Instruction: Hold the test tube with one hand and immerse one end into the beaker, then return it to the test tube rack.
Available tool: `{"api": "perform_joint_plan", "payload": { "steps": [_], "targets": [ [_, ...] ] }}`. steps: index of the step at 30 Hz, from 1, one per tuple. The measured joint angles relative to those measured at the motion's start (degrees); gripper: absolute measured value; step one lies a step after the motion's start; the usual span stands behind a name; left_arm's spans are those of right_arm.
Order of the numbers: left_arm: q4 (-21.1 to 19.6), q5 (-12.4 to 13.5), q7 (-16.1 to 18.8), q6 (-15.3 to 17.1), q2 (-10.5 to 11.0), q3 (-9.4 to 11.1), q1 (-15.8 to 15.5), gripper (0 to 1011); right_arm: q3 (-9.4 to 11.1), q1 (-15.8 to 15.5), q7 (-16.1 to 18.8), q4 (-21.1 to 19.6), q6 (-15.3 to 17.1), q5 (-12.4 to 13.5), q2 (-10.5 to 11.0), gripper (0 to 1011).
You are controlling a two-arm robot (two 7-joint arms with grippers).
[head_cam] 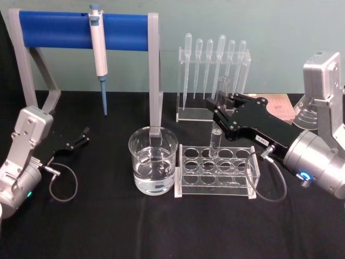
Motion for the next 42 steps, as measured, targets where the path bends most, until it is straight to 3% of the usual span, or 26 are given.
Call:
{"api": "perform_joint_plan", "payload": {
  "steps": [42],
  "targets": [
    [0.00,0.00,0.00,0.00,0.00,0.00,0.00,1000,0.00,0.00,0.00,0.00,0.00,0.00,0.00,224]
  ]
}}
